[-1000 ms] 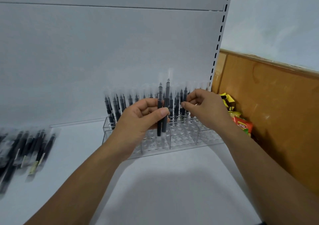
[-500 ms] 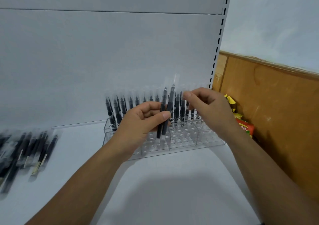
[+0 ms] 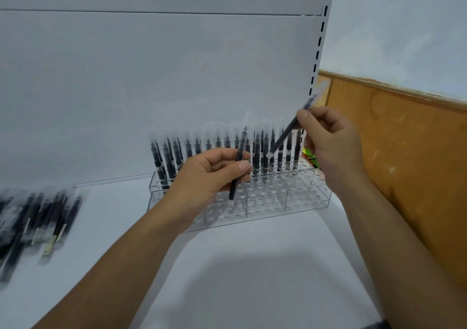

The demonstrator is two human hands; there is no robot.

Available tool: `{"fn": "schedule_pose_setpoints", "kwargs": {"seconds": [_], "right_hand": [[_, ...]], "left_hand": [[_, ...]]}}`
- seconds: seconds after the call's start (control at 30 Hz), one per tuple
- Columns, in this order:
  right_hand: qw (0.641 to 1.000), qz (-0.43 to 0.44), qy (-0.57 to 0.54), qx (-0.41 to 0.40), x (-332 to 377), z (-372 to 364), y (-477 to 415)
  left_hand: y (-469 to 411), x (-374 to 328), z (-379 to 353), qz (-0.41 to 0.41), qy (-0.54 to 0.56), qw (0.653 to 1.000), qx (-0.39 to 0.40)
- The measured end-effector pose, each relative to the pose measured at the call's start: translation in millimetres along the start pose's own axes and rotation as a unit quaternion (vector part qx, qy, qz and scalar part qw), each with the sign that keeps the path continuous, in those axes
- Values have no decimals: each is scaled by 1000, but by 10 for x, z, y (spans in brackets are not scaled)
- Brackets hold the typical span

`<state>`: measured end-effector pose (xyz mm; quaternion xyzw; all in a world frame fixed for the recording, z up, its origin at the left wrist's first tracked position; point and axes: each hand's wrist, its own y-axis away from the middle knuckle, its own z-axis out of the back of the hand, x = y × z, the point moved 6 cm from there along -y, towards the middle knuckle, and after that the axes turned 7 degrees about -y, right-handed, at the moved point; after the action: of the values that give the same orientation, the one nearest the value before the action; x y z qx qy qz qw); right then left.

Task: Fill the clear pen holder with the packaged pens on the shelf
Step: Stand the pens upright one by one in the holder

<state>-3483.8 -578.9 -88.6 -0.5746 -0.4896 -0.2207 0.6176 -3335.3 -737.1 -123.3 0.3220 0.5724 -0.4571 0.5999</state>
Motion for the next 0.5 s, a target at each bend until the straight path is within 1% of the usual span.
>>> {"fn": "schedule_pose_setpoints", "kwargs": {"seconds": [0.07,0.2,0.3,0.43,0.5], "right_hand": [[996,37,84,-9,-65,52,-40],[978,57,200,30,-173,-6,-51],[963,62,255,52,-210,-64,-42],[940,52,321,105,-279,-168,-19],[933,50,343,94,-271,-161,-32]], "left_hand": [[-1,3,-3,1,-2,1000,0],[1,14,-1,5,-5,1000,0],[2,11,-2,5,-8,1000,1],[-1,5,-4,5,-12,1000,4],[5,3,-4,4,-14,1000,6]]}}
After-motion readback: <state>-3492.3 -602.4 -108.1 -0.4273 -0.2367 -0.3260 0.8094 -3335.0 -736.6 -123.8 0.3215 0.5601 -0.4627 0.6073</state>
